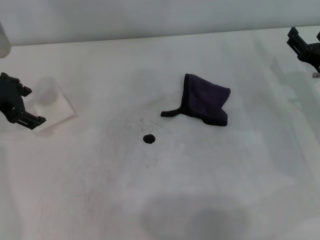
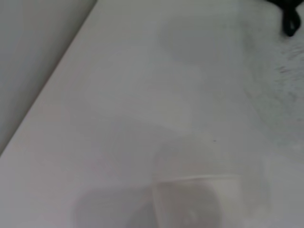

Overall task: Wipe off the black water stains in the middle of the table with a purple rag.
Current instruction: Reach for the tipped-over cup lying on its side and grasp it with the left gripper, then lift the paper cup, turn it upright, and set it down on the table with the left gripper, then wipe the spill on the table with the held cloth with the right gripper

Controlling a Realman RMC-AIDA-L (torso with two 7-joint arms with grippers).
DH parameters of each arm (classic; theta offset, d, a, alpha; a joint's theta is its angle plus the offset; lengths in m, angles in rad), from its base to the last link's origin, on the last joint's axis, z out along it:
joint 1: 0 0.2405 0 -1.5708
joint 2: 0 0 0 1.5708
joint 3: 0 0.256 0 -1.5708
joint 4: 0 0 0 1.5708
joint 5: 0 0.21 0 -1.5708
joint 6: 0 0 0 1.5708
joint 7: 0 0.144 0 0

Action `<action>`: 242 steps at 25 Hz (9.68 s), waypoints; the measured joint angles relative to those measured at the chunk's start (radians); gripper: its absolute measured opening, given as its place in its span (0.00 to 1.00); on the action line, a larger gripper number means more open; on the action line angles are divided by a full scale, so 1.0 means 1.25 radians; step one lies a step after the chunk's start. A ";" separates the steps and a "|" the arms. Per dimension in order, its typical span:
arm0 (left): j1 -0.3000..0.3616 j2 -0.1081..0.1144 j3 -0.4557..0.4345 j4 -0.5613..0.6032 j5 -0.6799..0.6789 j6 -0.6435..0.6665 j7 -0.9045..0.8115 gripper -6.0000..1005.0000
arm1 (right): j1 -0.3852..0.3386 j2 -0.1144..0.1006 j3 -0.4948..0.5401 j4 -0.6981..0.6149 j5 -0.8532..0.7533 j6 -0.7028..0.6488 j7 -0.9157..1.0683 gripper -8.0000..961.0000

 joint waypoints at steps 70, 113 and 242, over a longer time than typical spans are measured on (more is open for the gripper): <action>0.144 -0.053 0.010 -0.720 -1.441 0.266 1.012 0.74 | 0.013 0.000 -0.009 0.023 -0.001 0.095 0.002 0.91; 0.202 -0.055 0.003 -0.826 -1.444 0.267 1.060 0.79 | 0.017 0.001 -0.029 0.031 -0.002 0.092 0.002 0.91; 0.266 -0.042 -0.288 -0.799 -1.633 0.104 1.067 0.87 | 0.130 -0.006 -0.723 -0.707 -1.325 -0.067 1.497 0.10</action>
